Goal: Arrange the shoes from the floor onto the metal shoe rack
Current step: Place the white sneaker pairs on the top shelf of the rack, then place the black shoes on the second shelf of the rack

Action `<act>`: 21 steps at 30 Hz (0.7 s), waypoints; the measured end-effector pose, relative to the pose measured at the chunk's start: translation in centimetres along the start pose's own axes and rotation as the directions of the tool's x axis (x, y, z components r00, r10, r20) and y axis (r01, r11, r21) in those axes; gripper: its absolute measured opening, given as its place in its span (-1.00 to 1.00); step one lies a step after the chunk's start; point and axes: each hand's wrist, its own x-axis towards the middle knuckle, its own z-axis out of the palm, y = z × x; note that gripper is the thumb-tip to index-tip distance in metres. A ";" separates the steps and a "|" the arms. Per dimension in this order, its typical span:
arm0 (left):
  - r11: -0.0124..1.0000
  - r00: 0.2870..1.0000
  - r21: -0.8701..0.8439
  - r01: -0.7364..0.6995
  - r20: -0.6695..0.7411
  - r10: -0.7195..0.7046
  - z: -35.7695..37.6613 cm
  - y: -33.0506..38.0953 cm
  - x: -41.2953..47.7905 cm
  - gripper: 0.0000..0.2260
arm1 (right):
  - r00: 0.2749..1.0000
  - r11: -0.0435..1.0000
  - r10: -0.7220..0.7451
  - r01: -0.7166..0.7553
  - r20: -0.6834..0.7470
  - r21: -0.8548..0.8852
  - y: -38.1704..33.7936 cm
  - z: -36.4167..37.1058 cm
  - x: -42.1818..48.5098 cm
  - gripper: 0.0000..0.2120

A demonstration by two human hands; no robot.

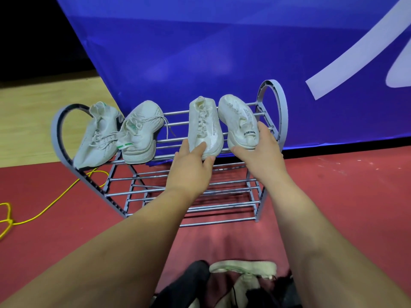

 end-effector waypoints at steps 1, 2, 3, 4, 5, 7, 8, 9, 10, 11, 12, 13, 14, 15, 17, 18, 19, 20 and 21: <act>1.000 1.000 0.006 0.017 0.002 -0.017 0.0 0.3 0.1 -0.52 | 1.000 1.000 -0.001 0.001 0.005 -0.016 -0.3 -0.1 -0.2 -0.43; 0.999 0.999 0.019 0.033 0.001 -0.033 -0.2 0.7 0.2 -0.55 | 1.000 0.999 -0.001 0.001 0.008 -0.033 -0.7 -0.4 -0.5 -0.43; 0.999 0.999 0.031 0.045 -0.001 -0.045 -0.3 1.0 0.2 -0.57 | 1.000 0.998 -0.001 0.002 0.011 -0.056 -1.1 -0.8 -0.7 -0.45; 0.998 0.999 0.036 0.053 0.001 -0.053 -0.6 1.4 0.0 -0.58 | 1.000 0.997 -0.002 0.003 0.015 -0.080 -1.4 -1.3 -1.0 -0.48; 0.998 0.998 0.031 0.058 0.010 -0.058 -1.0 1.6 -0.3 -0.55 | 1.000 0.994 0.001 0.002 0.020 -0.114 -1.8 -1.9 -1.4 -0.51; 0.999 0.998 0.001 0.047 0.040 -0.047 -2.1 1.5 -1.4 -0.46 | 1.000 0.981 0.003 0.001 0.019 -0.193 -2.2 -3.6 -2.3 -0.56; 1.000 0.999 -0.007 0.024 0.047 -0.023 -2.6 1.2 -2.1 -0.44 | 1.000 0.977 0.008 -0.003 0.023 -0.214 -2.3 -4.3 -2.8 -0.61; 1.000 0.999 -0.006 -0.003 0.048 0.004 -3.1 0.7 -2.9 -0.44 | 0.999 0.976 0.021 -0.012 0.040 -0.218 -2.4 -4.9 -3.5 -0.67; 1.000 0.999 0.000 -0.017 0.049 0.016 -3.6 0.1 -3.7 -0.44 | 0.997 0.975 0.040 -0.024 0.068 -0.221 -2.4 -5.4 -4.3 -0.73; 1.000 0.999 0.006 -0.007 0.051 0.006 -4.1 -0.5 -4.5 -0.43 | 0.993 0.971 0.058 -0.032 0.101 -0.239 -2.4 -5.6 -5.0 -0.78; 1.000 0.999 0.016 0.010 0.053 -0.011 -4.5 -1.1 -5.3 -0.41 | 0.990 0.964 0.070 -0.034 0.126 -0.265 -2.3 -5.9 -5.7 -0.83; 0.999 0.998 0.025 0.025 0.052 -0.026 -5.0 -1.7 -6.0 -0.39 | 0.987 0.956 0.074 -0.029 0.143 -0.293 -2.2 -6.0 -6.4 -0.88; 0.999 0.998 0.032 0.034 0.049 -0.036 -5.4 -2.4 -6.8 -0.37 | 0.985 0.949 0.077 -0.024 0.156 -0.316 -2.2 -6.2 -7.0 -0.90; 0.999 0.998 0.036 0.037 0.046 -0.039 -5.8 -3.0 -7.5 -0.37 | 0.982 0.942 0.084 -0.023 0.167 -0.336 -2.3 -6.3 -7.6 -0.91; 0.999 0.998 0.047 0.025 0.055 -0.028 -6.6 -4.4 -9.0 -0.38 | 0.977 0.930 0.101 -0.026 0.189 -0.367 -2.8 -6.3 -8.6 -0.89; 0.998 0.998 0.059 0.025 0.063 -0.029 -7.0 -5.1 -9.8 -0.40 | 0.972 0.926 0.112 -0.025 0.208 -0.378 -3.0 -6.1 -9.1 -0.88; 0.996 0.997 0.078 0.031 0.067 -0.036 -7.2 -6.0 -10.6 -0.42 | 0.964 0.920 0.123 -0.022 0.235 -0.391 -3.1 -5.6 -9.5 -0.87; 0.994 0.996 0.100 0.042 0.078 -0.050 -7.4 -6.9 -11.2 -0.43 | 0.954 0.914 0.131 -0.011 0.271 -0.406 -3.3 -5.1 -9.7 -0.85; 0.991 0.993 0.116 0.062 0.095 -0.073 -7.6 -8.1 -11.8 -0.45 | 0.938 0.906 0.140 0.008 0.317 -0.424 -3.3 -4.1 -10.0 -0.83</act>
